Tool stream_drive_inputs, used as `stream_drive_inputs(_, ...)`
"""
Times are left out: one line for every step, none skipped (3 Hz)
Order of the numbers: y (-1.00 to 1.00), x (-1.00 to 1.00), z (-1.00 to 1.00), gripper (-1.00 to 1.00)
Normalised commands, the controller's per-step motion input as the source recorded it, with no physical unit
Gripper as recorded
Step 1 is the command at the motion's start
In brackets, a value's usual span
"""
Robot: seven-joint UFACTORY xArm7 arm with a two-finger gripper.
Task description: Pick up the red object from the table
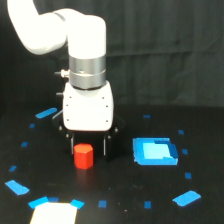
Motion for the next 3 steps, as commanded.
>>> stream_drive_inputs(0.04, -0.25, -0.34, -1.00)
stream_drive_inputs(-0.21, -0.23, 0.21, -0.74)
stream_drive_inputs(0.19, 0.07, 0.77, -1.00)
